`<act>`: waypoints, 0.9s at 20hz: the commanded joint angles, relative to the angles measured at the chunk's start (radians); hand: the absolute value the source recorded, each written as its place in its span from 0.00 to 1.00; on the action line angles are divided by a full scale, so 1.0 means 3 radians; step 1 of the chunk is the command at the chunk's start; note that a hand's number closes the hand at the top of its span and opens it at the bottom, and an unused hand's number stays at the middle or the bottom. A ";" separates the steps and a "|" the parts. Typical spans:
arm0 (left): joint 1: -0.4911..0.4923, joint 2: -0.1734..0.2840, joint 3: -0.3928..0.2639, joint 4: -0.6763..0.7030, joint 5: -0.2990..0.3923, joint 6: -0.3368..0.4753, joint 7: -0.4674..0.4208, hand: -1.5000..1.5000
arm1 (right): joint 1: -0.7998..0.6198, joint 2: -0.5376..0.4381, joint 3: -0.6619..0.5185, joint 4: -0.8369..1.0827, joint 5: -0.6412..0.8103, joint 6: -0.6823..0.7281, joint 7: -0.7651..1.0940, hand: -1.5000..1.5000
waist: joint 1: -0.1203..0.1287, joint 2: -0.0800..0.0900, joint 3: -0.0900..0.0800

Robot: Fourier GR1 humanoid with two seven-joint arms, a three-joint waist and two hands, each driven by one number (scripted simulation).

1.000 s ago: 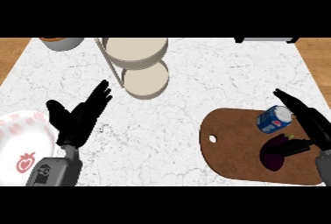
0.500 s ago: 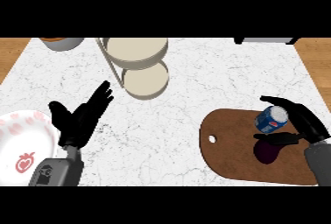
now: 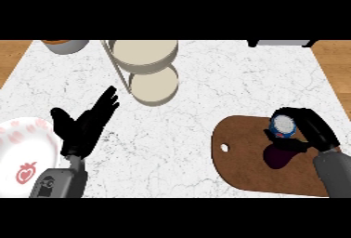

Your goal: Pick the can from the cutting board and place it in the tiered basket

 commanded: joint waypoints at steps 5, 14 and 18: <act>0.0107 0.0011 -0.0023 0.0058 -0.0030 -0.0088 -0.0152 0.50 | -0.0529 0.0243 0.0467 0.0225 0.0648 0.0150 0.0919 1.00 | 0.0088 0.0037 0.0032; -0.0007 -0.0083 -0.0050 -0.0088 -0.0104 0.0068 0.0075 0.50 | -0.0881 0.0510 0.0393 -0.0187 0.0480 0.0900 0.1538 1.00 | -0.0006 0.0018 0.0036; 0.0145 0.0006 0.0042 -0.0098 -0.0011 -0.0045 -0.0042 0.50 | -0.0897 0.0715 0.0131 -0.0735 0.0044 0.1141 0.1846 1.00 | -0.0035 0.0000 0.0034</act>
